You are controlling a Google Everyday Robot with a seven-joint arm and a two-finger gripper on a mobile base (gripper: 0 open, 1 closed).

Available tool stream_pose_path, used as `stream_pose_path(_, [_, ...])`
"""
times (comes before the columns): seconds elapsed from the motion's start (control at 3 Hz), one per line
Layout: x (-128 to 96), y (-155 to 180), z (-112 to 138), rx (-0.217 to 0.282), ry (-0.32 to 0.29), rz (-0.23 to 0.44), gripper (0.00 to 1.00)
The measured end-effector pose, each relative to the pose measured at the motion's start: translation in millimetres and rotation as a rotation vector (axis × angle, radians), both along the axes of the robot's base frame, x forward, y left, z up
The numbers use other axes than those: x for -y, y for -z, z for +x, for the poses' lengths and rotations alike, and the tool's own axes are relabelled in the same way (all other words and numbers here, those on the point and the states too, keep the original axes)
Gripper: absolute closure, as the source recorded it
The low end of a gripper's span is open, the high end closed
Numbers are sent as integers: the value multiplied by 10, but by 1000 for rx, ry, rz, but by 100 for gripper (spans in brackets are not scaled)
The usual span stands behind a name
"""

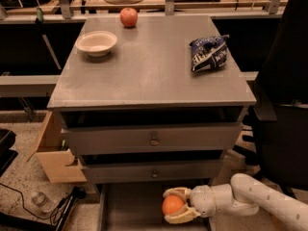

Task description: Pick orange from bottom drawer and place on counter

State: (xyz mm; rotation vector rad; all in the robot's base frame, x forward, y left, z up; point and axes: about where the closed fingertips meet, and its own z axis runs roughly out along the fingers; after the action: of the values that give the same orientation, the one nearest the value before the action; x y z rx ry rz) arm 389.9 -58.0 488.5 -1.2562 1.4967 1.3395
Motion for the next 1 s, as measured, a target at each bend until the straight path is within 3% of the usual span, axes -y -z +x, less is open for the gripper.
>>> stream_pose_path(0.33, [-16, -586, -67, -4, 20, 35, 100])
stream_pose_path(1.0, [36, -2169, -28, 51, 132, -20, 100])
